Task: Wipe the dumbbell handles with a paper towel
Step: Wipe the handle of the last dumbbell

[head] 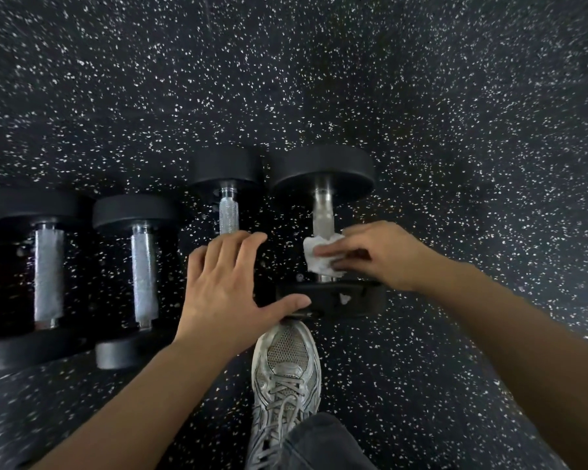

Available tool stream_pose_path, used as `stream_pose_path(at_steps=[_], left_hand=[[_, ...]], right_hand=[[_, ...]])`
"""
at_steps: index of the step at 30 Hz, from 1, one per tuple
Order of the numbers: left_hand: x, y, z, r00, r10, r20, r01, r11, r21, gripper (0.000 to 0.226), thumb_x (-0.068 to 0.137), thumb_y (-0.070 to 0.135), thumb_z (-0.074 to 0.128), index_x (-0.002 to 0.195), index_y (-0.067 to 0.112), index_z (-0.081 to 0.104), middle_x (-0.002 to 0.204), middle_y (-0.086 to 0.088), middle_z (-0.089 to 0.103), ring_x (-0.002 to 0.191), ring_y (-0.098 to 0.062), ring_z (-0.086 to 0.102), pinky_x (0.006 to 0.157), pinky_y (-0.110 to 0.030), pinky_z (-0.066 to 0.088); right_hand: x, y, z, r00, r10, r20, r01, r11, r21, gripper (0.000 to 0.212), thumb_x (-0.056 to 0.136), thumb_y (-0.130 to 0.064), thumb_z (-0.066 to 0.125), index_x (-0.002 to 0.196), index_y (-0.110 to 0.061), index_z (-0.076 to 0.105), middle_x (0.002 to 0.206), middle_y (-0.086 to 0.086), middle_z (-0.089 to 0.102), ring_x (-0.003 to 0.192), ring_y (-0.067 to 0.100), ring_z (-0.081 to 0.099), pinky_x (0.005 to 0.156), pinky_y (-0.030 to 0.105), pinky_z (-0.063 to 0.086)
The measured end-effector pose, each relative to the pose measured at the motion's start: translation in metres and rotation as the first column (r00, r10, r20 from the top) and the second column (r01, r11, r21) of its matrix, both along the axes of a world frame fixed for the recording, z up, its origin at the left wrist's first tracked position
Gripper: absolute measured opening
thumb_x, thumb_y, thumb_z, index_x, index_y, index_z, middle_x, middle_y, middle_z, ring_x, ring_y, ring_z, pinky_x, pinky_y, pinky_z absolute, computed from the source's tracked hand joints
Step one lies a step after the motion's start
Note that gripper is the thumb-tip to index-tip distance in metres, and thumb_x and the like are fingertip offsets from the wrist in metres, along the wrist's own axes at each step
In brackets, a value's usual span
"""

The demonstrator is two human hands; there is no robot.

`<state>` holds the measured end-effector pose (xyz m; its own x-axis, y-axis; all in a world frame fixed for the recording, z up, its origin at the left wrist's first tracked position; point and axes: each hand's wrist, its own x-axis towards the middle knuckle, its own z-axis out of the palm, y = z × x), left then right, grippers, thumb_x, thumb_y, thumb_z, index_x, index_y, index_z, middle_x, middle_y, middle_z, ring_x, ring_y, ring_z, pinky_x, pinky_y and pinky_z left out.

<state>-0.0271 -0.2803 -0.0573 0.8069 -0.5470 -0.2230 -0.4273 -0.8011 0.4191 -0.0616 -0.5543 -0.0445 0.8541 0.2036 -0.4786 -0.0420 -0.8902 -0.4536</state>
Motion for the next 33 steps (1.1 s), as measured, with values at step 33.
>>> stream_pose_path(at_steps=[33], left_hand=[[-0.004,0.194,0.338,0.807,0.118,0.578,-0.091,0.993,-0.076,0.093,0.086,0.087,0.037,0.150,0.021,0.044,0.149,-0.004,0.052,0.136,-0.028,0.049,0.114,-0.055,0.030]], right_hand=[[0.021,0.200,0.361,0.865,0.022,0.501,0.016,0.997,-0.070,0.032,0.097,-0.035,0.059,0.128,-0.043,0.065,0.085,-0.014,0.070,0.059,0.013,0.064,0.072,0.030,0.056]])
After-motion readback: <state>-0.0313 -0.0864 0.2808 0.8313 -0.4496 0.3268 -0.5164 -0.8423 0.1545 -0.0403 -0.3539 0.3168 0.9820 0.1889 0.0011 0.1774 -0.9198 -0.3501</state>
